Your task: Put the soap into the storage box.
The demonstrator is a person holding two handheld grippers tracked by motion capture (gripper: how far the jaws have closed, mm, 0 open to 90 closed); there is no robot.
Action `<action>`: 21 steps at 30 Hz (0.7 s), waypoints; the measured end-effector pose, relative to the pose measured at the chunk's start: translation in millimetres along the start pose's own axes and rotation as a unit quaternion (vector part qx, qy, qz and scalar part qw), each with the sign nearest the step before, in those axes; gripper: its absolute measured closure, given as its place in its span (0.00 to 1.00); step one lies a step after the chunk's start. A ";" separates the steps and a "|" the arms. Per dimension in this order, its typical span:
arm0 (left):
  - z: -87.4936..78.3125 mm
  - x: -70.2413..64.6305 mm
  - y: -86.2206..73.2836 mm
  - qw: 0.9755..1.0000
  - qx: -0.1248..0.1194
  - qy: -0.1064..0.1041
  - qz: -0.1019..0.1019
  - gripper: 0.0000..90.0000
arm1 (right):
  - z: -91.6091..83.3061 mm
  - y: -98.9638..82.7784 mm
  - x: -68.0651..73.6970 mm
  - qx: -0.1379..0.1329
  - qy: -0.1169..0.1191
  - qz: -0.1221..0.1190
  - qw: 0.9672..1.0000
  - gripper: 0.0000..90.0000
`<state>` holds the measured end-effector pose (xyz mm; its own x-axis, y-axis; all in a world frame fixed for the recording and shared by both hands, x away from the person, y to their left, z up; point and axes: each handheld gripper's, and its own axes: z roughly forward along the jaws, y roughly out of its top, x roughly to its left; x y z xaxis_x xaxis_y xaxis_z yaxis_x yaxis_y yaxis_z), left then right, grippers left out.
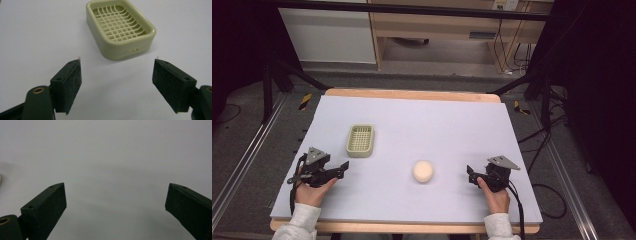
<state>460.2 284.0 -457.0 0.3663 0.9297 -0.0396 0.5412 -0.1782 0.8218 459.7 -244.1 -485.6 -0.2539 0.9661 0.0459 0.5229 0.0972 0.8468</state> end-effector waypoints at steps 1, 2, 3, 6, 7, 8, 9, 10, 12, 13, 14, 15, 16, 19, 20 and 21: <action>-0.4 -1.4 1.7 1.000 -0.005 -0.001 -0.002 0.26 | -0.5 0.1 0.3 -0.002 0.000 0.001 1.000 0.04; -1.4 -2.4 3.8 1.000 -0.011 -0.006 0.001 0.26 | -0.1 -0.1 -0.6 -0.001 0.002 0.004 1.000 0.04; -1.8 -4.5 6.0 1.000 -0.014 -0.012 -0.004 0.26 | -0.1 -0.1 -0.6 -0.001 0.002 0.004 1.000 0.04; -0.9 -10.5 10.5 1.000 -0.018 -0.014 0.004 0.26 | 0.9 -0.1 -2.1 0.002 0.004 0.008 1.000 0.05; -0.7 -12.2 11.9 1.000 -0.018 -0.016 0.007 0.25 | 0.7 -0.2 -1.6 0.001 0.003 0.006 1.000 0.05; -0.3 -13.9 13.2 1.000 -0.020 -0.019 0.005 0.25 | 0.6 -0.4 -1.0 0.000 0.002 0.002 1.000 0.05; 0.1 -15.5 14.1 0.999 -0.021 -0.026 0.001 0.25 | 0.6 -0.4 0.0 0.002 0.001 0.000 1.000 0.05; 0.1 -16.7 15.3 0.999 -0.023 -0.029 0.003 0.24 | 0.7 -0.5 0.3 0.002 0.001 -0.003 1.000 0.05; 0.9 -19.8 18.1 0.999 -0.022 -0.029 0.012 0.24 | 1.2 -0.4 1.0 0.003 0.000 -0.005 1.000 0.05; 0.9 -20.7 19.3 0.999 -0.019 -0.025 0.020 0.24 | 1.6 -0.3 0.7 0.005 0.001 -0.005 1.000 0.05; 1.6 -22.2 20.1 0.999 -0.021 -0.029 0.017 0.24 | 1.7 -0.3 0.5 0.006 0.002 -0.004 1.000 0.05; 1.7 -23.1 21.2 0.999 -0.021 -0.032 0.019 0.24 | 1.5 -0.3 0.6 0.005 0.001 -0.003 1.000 0.05; 1.8 -24.4 21.6 0.999 -0.025 -0.034 0.016 0.24 | 1.5 -0.3 0.6 0.005 0.001 -0.003 1.000 0.05; 2.7 -25.6 22.9 0.998 -0.026 -0.048 0.011 0.25 | 1.2 -0.4 0.6 0.003 0.004 -0.003 1.000 0.05; 3.4 -26.4 23.5 0.998 -0.023 -0.050 0.010 0.25 | 1.3 -0.4 0.5 0.004 0.006 -0.002 1.000 0.05; 3.7 -27.4 24.0 0.998 -0.023 -0.050 0.011 0.25 | 1.0 -0.5 0.5 0.003 0.006 -0.003 1.000 0.05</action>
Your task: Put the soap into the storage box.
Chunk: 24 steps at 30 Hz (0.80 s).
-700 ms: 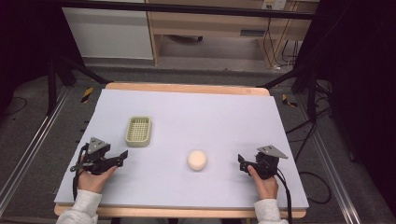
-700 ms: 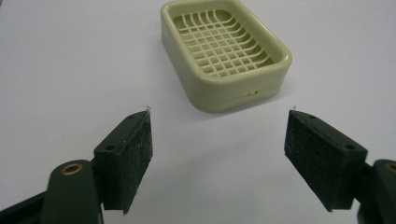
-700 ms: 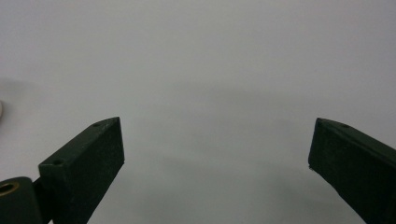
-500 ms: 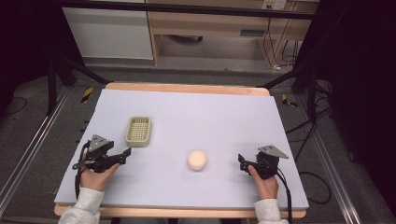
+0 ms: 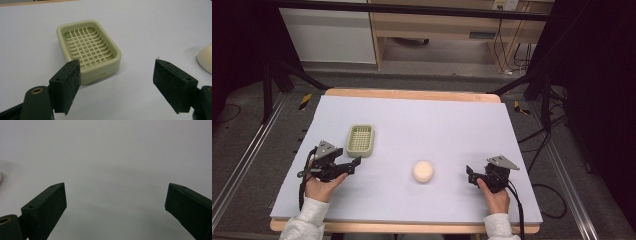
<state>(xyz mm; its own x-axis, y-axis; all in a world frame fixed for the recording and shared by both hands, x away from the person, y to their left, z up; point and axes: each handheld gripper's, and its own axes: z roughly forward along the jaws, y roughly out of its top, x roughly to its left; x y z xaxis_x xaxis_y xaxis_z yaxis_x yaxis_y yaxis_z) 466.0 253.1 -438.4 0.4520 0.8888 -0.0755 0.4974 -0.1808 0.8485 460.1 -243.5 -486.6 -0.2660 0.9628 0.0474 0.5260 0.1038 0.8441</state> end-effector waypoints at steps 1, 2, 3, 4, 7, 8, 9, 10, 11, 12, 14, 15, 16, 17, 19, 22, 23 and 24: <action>0.3 -0.9 0.5 1.000 0.001 -0.002 0.002 0.25 | -0.1 0.0 0.0 -0.001 -0.002 -0.002 1.000 0.05; 1.1 -2.8 1.4 1.000 0.003 -0.005 0.002 0.25 | 0.0 0.0 0.2 0.000 -0.001 -0.004 1.000 0.05; 1.7 -4.7 2.1 1.000 0.003 -0.004 0.003 0.25 | -0.2 0.0 0.5 0.000 -0.001 -0.004 1.000 0.05; 2.3 -6.3 3.0 1.000 0.002 -0.005 0.007 0.25 | -0.2 0.0 0.4 0.000 0.000 -0.004 1.000 0.05; 3.8 -11.3 6.9 1.000 -0.002 -0.008 0.011 0.25 | 0.0 0.1 0.2 0.001 0.003 -0.001 1.000 0.05; 4.0 -13.1 8.3 1.000 -0.004 -0.008 0.012 0.25 | 0.3 0.1 0.2 0.002 0.002 -0.001 1.000 0.05; 4.1 -14.9 9.5 1.000 -0.003 -0.011 0.015 0.25 | 0.1 0.0 0.2 0.001 0.002 -0.001 1.000 0.05; 4.4 -17.2 10.7 1.000 -0.005 -0.012 0.016 0.25 | 0.0 0.0 0.2 0.000 -0.001 -0.004 1.000 0.05; 4.3 -18.7 11.7 1.000 -0.005 -0.011 0.021 0.25 | -0.2 0.0 0.5 0.000 0.000 -0.003 1.000 0.05; 5.0 -20.3 12.9 1.000 -0.004 -0.013 0.022 0.25 | 0.1 -0.1 0.5 0.000 -0.001 -0.005 1.000 0.05; 6.9 -23.7 16.8 1.000 -0.005 -0.015 0.024 0.25 | 0.0 -0.1 0.8 0.001 0.000 -0.004 1.000 0.05; 6.9 -23.7 16.8 1.000 -0.005 -0.015 0.024 0.25 | 0.0 -0.1 0.8 0.001 0.000 -0.004 1.000 0.05; 7.7 -25.5 18.1 1.000 -0.009 -0.019 0.021 0.25 | 0.2 -0.2 0.6 0.000 -0.001 -0.007 1.000 0.05; 8.6 -26.6 18.8 0.999 -0.010 -0.021 0.023 0.25 | 0.2 -0.2 0.9 0.000 -0.001 -0.008 1.000 0.05; 11.6 -29.3 19.9 0.999 -0.005 -0.023 0.029 0.25 | 0.5 -0.2 0.9 0.000 -0.002 -0.010 1.000 0.05; 14.7 -31.8 21.5 0.999 -0.005 -0.025 0.027 0.25 | 0.7 0.0 1.2 0.004 0.002 -0.005 1.000 0.05; 15.3 -32.2 22.6 0.999 -0.003 -0.027 0.031 0.25 | 0.6 0.1 0.9 0.005 0.003 -0.005 1.000 0.05; 15.9 -33.3 23.6 0.999 -0.003 -0.028 0.030 0.25 | 1.3 -0.1 0.1 0.003 0.001 -0.011 1.000 0.05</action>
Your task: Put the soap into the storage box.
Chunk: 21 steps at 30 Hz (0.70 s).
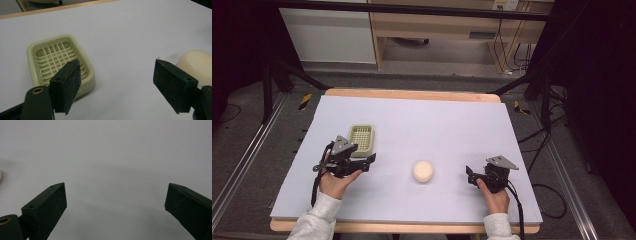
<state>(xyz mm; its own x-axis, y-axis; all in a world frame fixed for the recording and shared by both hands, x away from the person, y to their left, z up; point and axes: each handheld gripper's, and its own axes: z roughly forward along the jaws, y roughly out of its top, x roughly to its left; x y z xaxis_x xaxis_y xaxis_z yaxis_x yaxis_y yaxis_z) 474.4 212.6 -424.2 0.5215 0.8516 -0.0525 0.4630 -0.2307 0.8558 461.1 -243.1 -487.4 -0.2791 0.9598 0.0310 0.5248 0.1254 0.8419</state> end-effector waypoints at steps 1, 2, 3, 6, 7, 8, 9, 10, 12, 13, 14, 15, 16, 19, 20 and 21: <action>0.3 -0.6 0.9 1.000 -0.001 -0.001 0.001 0.25 | -0.8 0.2 0.6 0.001 0.003 0.006 1.000 0.05; 0.7 -1.6 1.8 1.000 -0.002 -0.004 -0.001 0.25 | -0.8 0.2 0.6 0.001 0.003 0.006 1.000 0.05; 1.2 -3.1 3.0 1.000 -0.001 -0.005 0.001 0.25 | -0.5 0.0 0.7 -0.001 0.000 0.003 1.000 0.05; 3.2 -7.2 5.8 1.000 -0.001 -0.010 0.003 0.25 | -1.0 0.0 1.6 -0.001 0.001 0.003 1.000 0.05; 4.1 -8.2 7.3 1.000 0.000 -0.012 0.004 0.25 | -0.9 -0.1 1.5 -0.001 0.001 0.002 1.000 0.05; 5.5 -9.5 8.9 1.000 0.000 -0.013 0.003 0.25 | -1.0 0.0 1.4 -0.001 0.003 0.002 1.000 0.05; 7.6 -11.6 11.3 1.000 -0.002 -0.015 0.000 0.25 | -1.0 0.0 1.3 0.000 0.004 0.003 1.000 0.05; 9.3 -13.5 13.3 1.000 -0.004 -0.017 -0.001 0.25 | -1.0 0.0 1.3 -0.001 0.004 0.003 1.000 0.05; 12.3 -18.2 18.1 1.000 -0.003 -0.023 0.001 0.25 | -0.9 -0.1 1.6 -0.001 0.003 0.001 1.000 0.05; 14.4 -24.2 22.9 1.000 -0.008 -0.029 0.001 0.24 | -1.0 -0.1 1.6 -0.002 0.003 0.001 1.000 0.05; 14.4 -24.2 22.9 1.000 -0.008 -0.029 0.001 0.24 | -1.0 -0.1 1.6 -0.002 0.003 0.001 1.000 0.05; 15.2 -27.2 25.3 0.999 -0.010 -0.033 0.001 0.24 | -1.0 -0.1 1.6 -0.001 0.003 0.000 1.000 0.05; 15.8 -30.1 27.6 0.999 -0.011 -0.036 0.003 0.24 | -0.3 -0.2 1.3 -0.001 0.002 -0.002 1.000 0.05; 17.5 -37.0 32.3 0.999 -0.014 -0.040 0.010 0.24 | -0.2 -0.1 0.8 0.001 0.002 0.000 1.000 0.05; 18.0 -38.3 32.8 0.999 -0.014 -0.041 0.012 0.24 | -0.2 -0.1 0.9 0.000 0.001 -0.001 1.000 0.05; 19.3 -40.8 33.5 0.999 -0.013 -0.042 0.011 0.24 | -0.3 -0.2 1.4 -0.001 0.000 -0.002 1.000 0.05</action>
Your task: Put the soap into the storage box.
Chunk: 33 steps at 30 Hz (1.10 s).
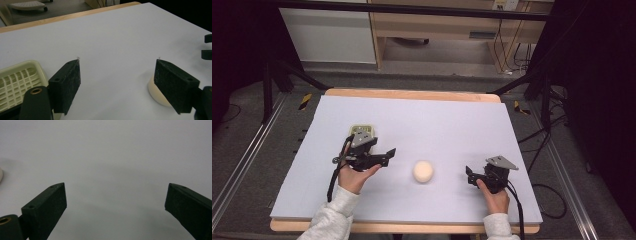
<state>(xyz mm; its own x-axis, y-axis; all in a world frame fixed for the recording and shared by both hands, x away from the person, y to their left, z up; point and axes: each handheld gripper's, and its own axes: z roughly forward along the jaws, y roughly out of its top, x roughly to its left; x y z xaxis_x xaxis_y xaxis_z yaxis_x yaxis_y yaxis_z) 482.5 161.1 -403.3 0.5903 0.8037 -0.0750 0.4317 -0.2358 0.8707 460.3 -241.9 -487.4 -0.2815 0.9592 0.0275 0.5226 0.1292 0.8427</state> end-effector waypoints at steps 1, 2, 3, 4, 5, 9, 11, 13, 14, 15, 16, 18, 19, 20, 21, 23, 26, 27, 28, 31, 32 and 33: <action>1.1 -1.6 0.1 1.000 0.002 -0.001 0.001 0.24 | 0.0 0.0 0.0 0.000 0.000 0.000 1.000 0.05; 2.3 -3.0 0.0 1.000 0.003 -0.002 0.002 0.24 | -0.1 0.0 0.1 -0.001 0.000 -0.001 1.000 0.05; 3.3 -4.4 -0.1 1.000 0.005 -0.002 0.003 0.24 | 0.0 -0.1 -0.1 -0.002 -0.001 -0.003 1.000 0.05; 4.3 -5.5 -0.3 1.000 0.006 -0.003 0.003 0.24 | 0.0 -0.1 -0.1 -0.002 0.000 -0.003 1.000 0.05; 5.7 -7.0 -0.3 1.000 0.007 -0.004 0.003 0.24 | -0.1 -0.1 0.0 -0.002 0.000 -0.003 1.000 0.05; 8.5 -10.0 -0.4 1.000 0.012 -0.005 0.003 0.24 | -0.6 -0.1 0.6 -0.001 0.003 0.000 1.000 0.05; 9.5 -12.0 -0.6 1.000 0.013 -0.007 0.004 0.24 | -0.7 -0.1 0.8 -0.002 0.003 0.000 1.000 0.05; 10.2 -14.6 -1.1 1.000 0.013 -0.006 0.011 0.25 | -0.8 0.0 0.3 -0.002 0.005 0.001 1.000 0.05; 10.6 -16.4 -1.5 1.000 0.015 -0.006 0.016 0.25 | -0.6 0.0 -0.2 -0.002 0.006 0.002 1.000 0.05; 11.1 -17.6 -1.7 1.000 0.016 -0.008 0.018 0.25 | -0.9 0.0 -0.5 -0.001 0.008 0.005 1.000 0.05; 12.2 -19.4 -2.2 1.000 0.019 -0.013 0.019 0.25 | -0.8 0.0 -0.7 -0.002 0.008 0.005 1.000 0.05; 14.4 -22.1 -3.1 0.999 0.026 -0.020 0.020 0.25 | -0.9 0.0 -0.6 -0.002 0.007 0.006 1.000 0.05; 15.4 -23.2 -3.6 0.999 0.027 -0.021 0.019 0.24 | -1.1 -0.1 -0.2 -0.002 0.006 0.005 1.000 0.05; 16.8 -24.7 -4.3 0.999 0.029 -0.022 0.019 0.25 | -1.2 -0.1 -0.1 -0.002 0.006 0.004 1.000 0.05; 19.9 -27.6 -5.7 0.999 0.034 -0.022 0.024 0.25 | -0.9 -0.2 0.1 -0.002 0.003 0.002 1.000 0.05; 21.8 -29.6 -6.6 0.999 0.037 -0.021 0.027 0.24 | -0.8 -0.2 0.1 -0.002 0.004 0.002 1.000 0.05; 26.1 -34.6 -8.4 0.998 0.043 -0.024 0.034 0.24 | -0.9 0.0 -0.1 -0.001 0.006 0.004 1.000 0.05; 28.3 -37.7 -9.0 0.998 0.042 -0.026 0.033 0.24 | -1.0 0.0 -0.2 -0.001 0.006 0.004 1.000 0.05; 29.7 -39.7 -9.3 0.998 0.045 -0.030 0.037 0.24 | -1.1 -0.1 -0.1 -0.002 0.006 0.005 1.000 0.05; 35.1 -46.6 -9.6 0.997 0.046 -0.040 0.040 0.24 | -1.0 -0.3 -0.4 -0.004 0.003 0.002 1.000 0.05; 36.4 -48.1 -9.7 0.997 0.046 -0.042 0.041 0.24 | -1.1 -0.3 -0.2 -0.005 0.001 0.002 1.000 0.05; 38.6 -50.1 -10.1 0.997 0.048 -0.045 0.041 0.24 | -1.1 -0.4 -0.1 -0.005 0.001 0.002 1.000 0.05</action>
<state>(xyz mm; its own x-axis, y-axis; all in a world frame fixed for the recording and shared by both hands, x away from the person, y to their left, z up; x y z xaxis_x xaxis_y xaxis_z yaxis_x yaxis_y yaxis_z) 474.9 102.1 -427.1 0.6826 0.7289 -0.0529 0.4406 -0.3528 0.8255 459.3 -242.3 -487.1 -0.2816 0.9590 0.0325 0.5164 0.1229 0.8475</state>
